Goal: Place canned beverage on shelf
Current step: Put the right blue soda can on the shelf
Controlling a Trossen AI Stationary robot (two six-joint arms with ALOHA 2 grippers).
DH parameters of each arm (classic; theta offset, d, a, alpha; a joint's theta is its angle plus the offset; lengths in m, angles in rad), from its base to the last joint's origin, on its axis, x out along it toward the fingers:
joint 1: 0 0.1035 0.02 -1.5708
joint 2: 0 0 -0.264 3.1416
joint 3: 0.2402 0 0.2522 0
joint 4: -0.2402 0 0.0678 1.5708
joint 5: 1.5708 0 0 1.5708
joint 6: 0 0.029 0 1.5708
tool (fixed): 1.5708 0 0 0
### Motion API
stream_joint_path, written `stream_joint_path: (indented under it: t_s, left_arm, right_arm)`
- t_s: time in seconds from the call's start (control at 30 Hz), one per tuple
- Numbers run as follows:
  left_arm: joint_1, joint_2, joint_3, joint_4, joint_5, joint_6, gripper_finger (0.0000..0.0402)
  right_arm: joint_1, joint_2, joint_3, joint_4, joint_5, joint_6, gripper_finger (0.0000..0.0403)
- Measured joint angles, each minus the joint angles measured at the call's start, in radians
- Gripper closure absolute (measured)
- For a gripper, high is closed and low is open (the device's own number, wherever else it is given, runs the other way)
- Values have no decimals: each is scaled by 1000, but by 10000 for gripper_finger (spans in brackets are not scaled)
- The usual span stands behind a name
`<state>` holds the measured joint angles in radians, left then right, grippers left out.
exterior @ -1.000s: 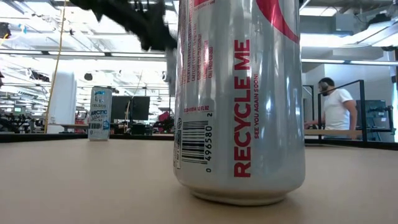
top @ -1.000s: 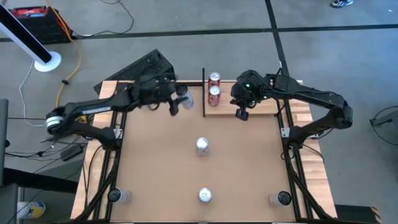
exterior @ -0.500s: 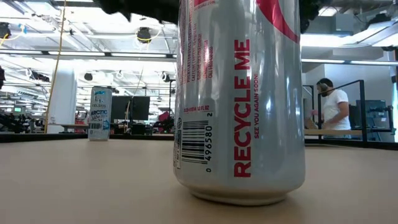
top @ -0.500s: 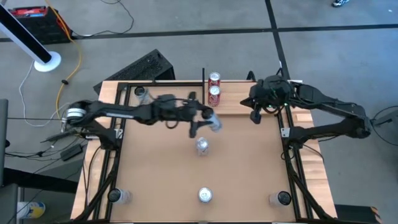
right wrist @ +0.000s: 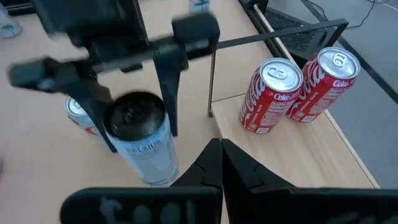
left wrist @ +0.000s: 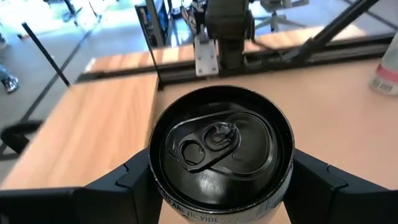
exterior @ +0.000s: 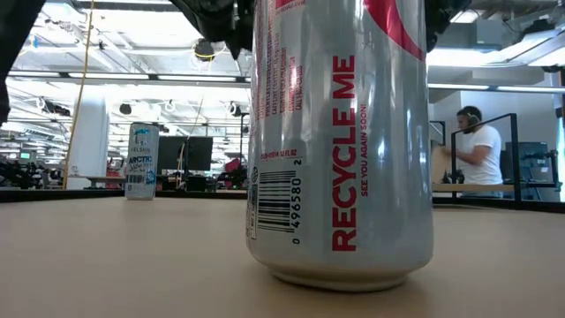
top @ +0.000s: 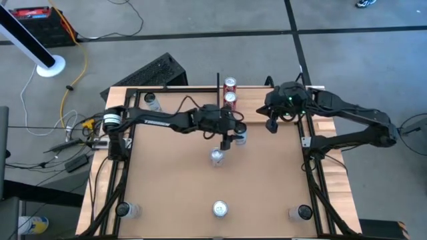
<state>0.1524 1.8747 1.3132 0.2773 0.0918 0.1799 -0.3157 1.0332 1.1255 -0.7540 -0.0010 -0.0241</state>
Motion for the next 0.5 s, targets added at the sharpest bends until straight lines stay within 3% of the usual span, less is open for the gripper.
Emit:
stream_joint_path:
  t_s: [0.5]
  left_arm:
    - [0, 59, -2, -37, -5, -7, 164]
  right_arm:
    - [0, 18, 0, 6, 0, -2, 381]
